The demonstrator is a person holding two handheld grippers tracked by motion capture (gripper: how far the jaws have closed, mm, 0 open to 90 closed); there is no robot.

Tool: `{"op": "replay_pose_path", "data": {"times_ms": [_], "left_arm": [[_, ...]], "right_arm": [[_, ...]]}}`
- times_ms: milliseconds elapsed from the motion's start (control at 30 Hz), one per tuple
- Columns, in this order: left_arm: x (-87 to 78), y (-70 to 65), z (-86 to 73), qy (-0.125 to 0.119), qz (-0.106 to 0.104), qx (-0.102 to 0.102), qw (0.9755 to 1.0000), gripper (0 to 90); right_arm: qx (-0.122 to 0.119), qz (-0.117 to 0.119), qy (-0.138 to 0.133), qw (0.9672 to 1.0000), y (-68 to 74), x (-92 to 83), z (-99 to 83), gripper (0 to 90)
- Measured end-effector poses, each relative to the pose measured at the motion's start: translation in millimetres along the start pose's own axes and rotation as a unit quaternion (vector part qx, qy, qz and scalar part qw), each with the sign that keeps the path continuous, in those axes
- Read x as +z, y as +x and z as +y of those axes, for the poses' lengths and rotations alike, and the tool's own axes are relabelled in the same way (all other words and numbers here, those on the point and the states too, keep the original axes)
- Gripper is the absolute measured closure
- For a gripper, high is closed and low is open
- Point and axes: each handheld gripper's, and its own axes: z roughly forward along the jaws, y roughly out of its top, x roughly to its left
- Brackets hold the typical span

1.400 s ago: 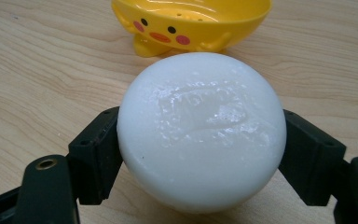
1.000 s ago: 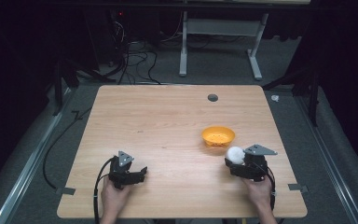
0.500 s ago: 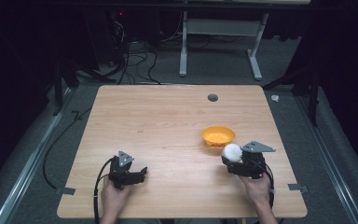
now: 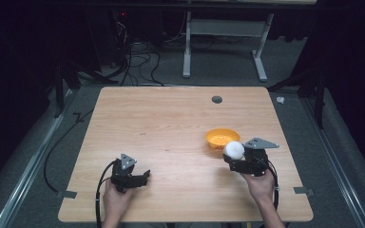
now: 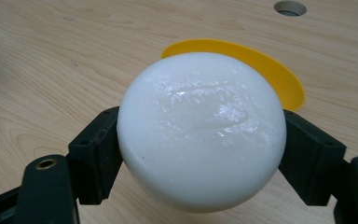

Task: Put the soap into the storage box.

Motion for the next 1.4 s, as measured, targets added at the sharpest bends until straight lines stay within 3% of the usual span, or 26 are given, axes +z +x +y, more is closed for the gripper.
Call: {"op": "replay_pose_path", "data": {"times_ms": [467, 600, 1400], "left_arm": [[0.0, 0.1, 0.0, 0.0, 0.0, 0.0, 1.0, 15.9], [0.0, 0.1, 0.0, 0.0, 0.0, 0.0, 1.0, 15.9], [0.0, 0.3, -0.1, -0.001, 0.001, -0.002, 1.0, 16.1]], "right_arm": [[-0.002, 0.012, 0.0, 0.9999, -1.8, 8.9, 21.1, 23.7], [0.01, 0.018, -0.003, 0.9998, -5.3, 10.7, 24.9, 23.7], [0.028, 0.013, 0.026, 0.9992, -15.2, 42.2, 48.6, 23.7]]}}
